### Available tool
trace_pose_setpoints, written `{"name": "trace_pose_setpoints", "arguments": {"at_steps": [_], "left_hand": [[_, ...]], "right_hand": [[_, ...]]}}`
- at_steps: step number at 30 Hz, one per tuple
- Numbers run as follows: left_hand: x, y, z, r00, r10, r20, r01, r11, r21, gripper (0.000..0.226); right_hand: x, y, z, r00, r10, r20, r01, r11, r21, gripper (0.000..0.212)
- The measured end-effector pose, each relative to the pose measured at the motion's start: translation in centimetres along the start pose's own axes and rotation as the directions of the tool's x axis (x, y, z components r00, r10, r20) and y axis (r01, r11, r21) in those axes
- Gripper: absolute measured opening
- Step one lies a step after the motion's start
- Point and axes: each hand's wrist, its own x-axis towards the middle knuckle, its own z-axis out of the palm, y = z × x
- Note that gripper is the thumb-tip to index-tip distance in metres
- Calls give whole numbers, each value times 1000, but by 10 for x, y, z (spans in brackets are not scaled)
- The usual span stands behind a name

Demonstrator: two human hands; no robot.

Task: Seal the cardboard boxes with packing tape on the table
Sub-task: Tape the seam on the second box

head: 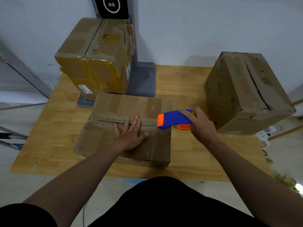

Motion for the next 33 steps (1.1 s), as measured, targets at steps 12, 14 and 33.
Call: {"name": "trace_pose_setpoints", "arguments": {"at_steps": [12,14,33], "left_hand": [[0,12,3,999,-48,-17,48,999,-2,97],[1,21,4,998,-60,-15,60,998,-13,98],[11,116,27,993,-59,-100,60,998,7,115]], "right_hand": [[-14,18,5,998,53,29,-53,999,1,68],[-15,19,7,998,50,24,-50,999,12,68],[-17,31,14,999,16,40,-16,1000,7,75]]}}
